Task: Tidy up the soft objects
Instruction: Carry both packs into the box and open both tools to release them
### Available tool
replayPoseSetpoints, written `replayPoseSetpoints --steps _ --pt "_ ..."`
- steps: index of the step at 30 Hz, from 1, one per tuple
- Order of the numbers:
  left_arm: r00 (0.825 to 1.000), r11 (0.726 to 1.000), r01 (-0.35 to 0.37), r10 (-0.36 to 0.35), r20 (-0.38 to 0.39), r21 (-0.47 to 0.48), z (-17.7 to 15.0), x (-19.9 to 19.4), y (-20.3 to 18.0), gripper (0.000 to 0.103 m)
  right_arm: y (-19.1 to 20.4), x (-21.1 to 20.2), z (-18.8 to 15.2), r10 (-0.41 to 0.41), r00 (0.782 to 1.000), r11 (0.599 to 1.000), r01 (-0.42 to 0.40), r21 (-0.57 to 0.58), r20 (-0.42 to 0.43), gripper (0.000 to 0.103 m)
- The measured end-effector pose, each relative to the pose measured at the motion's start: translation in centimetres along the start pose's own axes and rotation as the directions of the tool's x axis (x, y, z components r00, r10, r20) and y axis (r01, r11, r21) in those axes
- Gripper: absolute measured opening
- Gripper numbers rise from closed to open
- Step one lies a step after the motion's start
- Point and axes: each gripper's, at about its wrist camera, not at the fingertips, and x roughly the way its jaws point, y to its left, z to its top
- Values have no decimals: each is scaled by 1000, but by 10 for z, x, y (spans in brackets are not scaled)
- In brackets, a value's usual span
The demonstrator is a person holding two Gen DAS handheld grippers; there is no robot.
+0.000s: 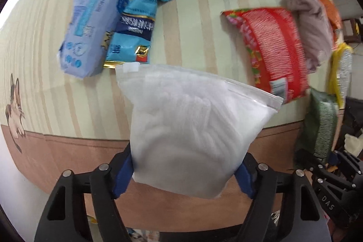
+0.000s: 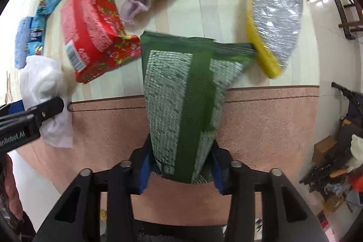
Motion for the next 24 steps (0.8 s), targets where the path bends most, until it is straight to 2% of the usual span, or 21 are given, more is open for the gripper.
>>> replayPoseSetpoints --steps 3,5,9,12,13,17,20,24 --pt "998 999 14 -12 55 -31 -19 -28 4 73 7 -18 -18 50 998 998 -49 -31 29 41" --pt "995 997 57 -52 82 -56 -32 -52 3 73 9 -34 -31 94 994 994 -90 -59 59 40" --pt "977 987 141 -126 174 -78 -42 -112 -2 73 16 -79 -49 181 974 978 -163 -132 134 40" --pt "959 979 194 -176 222 -61 -16 -165 -6 73 22 -131 -43 218 955 966 -181 -187 201 40" --pt "955 976 211 -194 227 -53 1 -179 -6 73 23 -147 -44 233 947 961 -191 -199 219 40" --pt "941 968 246 -227 249 -47 61 -215 -3 73 23 -209 -29 275 918 945 -202 -258 285 40" --pt "938 968 245 -224 264 -46 115 -226 1 73 30 -252 16 251 908 948 -160 -276 335 40" --pt "937 959 279 -261 233 -51 197 -218 3 73 40 -259 78 171 910 965 -76 -252 378 40"
